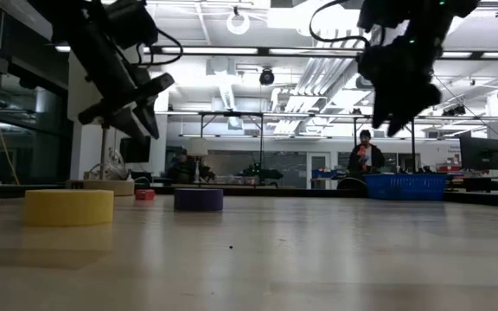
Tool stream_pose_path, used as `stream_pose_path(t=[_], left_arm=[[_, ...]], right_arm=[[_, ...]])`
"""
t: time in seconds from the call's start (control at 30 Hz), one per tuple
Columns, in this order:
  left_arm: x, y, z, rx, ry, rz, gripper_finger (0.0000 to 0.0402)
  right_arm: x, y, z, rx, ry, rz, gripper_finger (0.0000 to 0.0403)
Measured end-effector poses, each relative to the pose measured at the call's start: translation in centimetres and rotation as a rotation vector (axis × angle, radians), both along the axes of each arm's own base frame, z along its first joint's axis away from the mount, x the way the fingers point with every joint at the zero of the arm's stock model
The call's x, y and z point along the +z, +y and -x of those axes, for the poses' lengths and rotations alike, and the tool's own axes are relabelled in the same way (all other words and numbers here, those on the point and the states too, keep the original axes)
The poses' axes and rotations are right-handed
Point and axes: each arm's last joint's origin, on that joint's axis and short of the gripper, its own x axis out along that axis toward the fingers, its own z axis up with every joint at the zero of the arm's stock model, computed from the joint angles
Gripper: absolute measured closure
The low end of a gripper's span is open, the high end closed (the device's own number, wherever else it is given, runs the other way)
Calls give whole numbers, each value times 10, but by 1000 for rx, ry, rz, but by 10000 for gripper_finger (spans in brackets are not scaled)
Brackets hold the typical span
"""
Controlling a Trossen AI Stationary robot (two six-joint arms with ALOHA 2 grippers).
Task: Pick and place Stapler, Stapler remover, tape
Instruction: Put the red stapler into the red bin
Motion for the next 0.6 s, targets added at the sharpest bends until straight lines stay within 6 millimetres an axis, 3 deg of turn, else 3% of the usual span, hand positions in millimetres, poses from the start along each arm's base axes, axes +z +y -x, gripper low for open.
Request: stream_pose_path(t=[0.4,0.6], left_arm=[[-27,10,-13,-55,66,152,257],[-36,11,-16,-39,108,165,199]], right_arm=[[9,-41,-4,78,-168,59,135],[9,-49,-1,96,-173,56,136]])
